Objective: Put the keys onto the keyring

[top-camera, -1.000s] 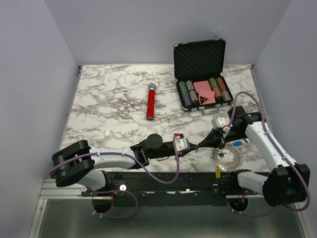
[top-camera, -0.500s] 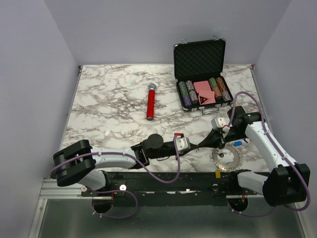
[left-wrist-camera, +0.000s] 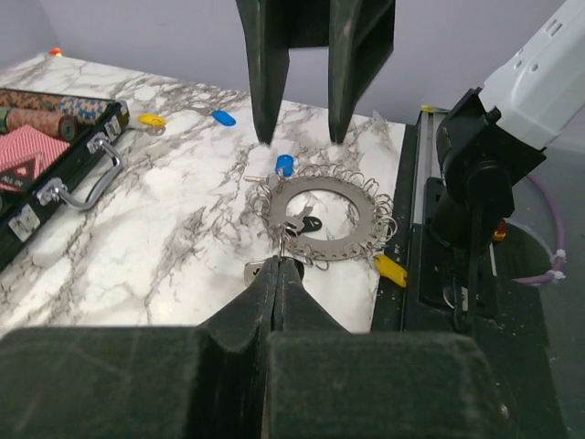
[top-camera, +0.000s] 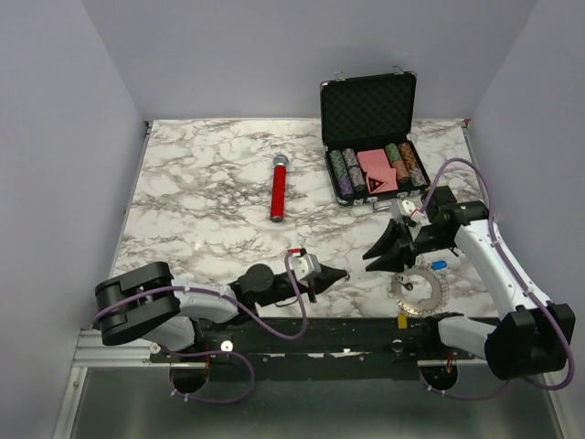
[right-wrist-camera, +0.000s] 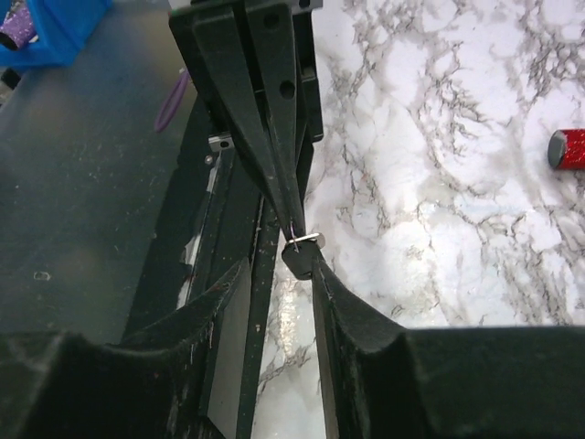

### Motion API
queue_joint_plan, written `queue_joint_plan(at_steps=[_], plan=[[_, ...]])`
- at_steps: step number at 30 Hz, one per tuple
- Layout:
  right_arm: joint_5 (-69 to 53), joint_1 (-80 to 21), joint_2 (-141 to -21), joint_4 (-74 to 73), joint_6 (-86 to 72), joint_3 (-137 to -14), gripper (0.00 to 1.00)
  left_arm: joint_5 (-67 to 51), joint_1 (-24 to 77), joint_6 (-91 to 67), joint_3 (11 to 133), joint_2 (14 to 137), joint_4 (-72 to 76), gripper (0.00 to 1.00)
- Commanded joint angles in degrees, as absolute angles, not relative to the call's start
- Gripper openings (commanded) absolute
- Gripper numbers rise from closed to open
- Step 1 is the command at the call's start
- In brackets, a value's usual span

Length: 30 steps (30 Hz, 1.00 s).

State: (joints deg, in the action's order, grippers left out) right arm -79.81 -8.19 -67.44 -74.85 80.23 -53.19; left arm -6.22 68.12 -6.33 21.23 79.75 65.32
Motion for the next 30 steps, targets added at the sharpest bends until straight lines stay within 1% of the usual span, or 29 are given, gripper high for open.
queue_joint_plan(at_steps=[1, 4, 8, 11, 16, 22, 30], plan=[[-82.27, -8.61, -68.81, -75.23, 75.59, -56.95, 0.42, -2.46, 68.47, -13.35, 16.09, 79.36, 85.50, 0.00], [-81.57, -8.70, -69.87, -75.06, 75.59, -56.86, 0.43, -2.20, 68.47, -14.94, 15.47, 80.68, 90.78, 0.00], [-79.81, -9.49, -70.93, -76.46, 76.63, -58.35, 0.43, -2.99, 68.47, -15.73, 17.22, 81.38, 90.97, 0.00], [-78.05, -9.84, -72.77, -81.28, 81.63, -60.46, 0.44, -3.08, 68.55, -16.00, 18.63, 81.65, 91.05, 0.00], [-78.39, -10.19, -73.39, -81.21, 82.09, -59.86, 0.46, -3.43, 68.64, -16.79, 20.56, 82.70, 91.05, 0.00], [-78.84, -12.04, -73.92, -80.95, 82.71, -59.06, 0.46, -2.64, 68.90, -16.88, 21.71, 83.23, 91.05, 0.00], [-78.14, -12.83, -73.39, -77.44, 79.11, -57.83, 0.42, -1.58, 69.17, -16.96, 22.76, 83.76, 91.14, 0.00]])
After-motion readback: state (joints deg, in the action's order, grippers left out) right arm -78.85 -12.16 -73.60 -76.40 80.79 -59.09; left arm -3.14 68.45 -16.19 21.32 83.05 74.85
